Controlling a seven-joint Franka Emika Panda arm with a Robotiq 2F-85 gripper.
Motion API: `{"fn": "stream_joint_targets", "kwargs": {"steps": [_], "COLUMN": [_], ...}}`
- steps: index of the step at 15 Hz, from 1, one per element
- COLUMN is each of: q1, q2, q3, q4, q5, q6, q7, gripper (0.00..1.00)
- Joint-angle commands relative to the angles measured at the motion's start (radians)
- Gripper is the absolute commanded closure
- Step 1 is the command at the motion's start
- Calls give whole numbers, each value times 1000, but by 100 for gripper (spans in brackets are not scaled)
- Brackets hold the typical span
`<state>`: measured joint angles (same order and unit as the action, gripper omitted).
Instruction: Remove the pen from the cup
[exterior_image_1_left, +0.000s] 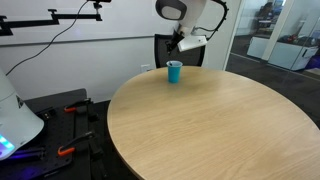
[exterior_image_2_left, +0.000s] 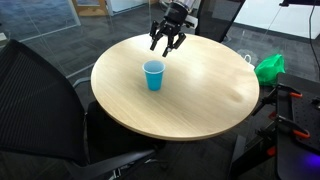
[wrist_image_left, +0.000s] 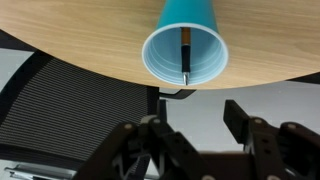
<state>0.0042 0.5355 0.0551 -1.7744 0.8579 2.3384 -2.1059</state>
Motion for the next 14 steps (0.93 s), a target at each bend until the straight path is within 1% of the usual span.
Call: {"fn": "stream_joint_targets", "kwargs": {"steps": [1,4,5,6,7,8,9,10,12,13,14], "q1": [-6,-12,-14,-16,-19,-22,-26,-28,-31,-31,-32], "q2": [37,58,64,69,75,78,83,86,95,101,106], "q3": [24,40,44,47,51,55,59,62,65,67,68], "q4": [33,43,47,50,55,58,61,63,69,74,77], "q5": [-52,-75,-81,-90,-96,-103,-106,-109,-116,-123,-130], "q6": [54,67,67,66,64,63,62,59,56,54,54], "q7": [67,87,96,104,112,119,119,121,129,139,143], "gripper": [41,48,54,56,55,59,58,60,54,56,54]}}
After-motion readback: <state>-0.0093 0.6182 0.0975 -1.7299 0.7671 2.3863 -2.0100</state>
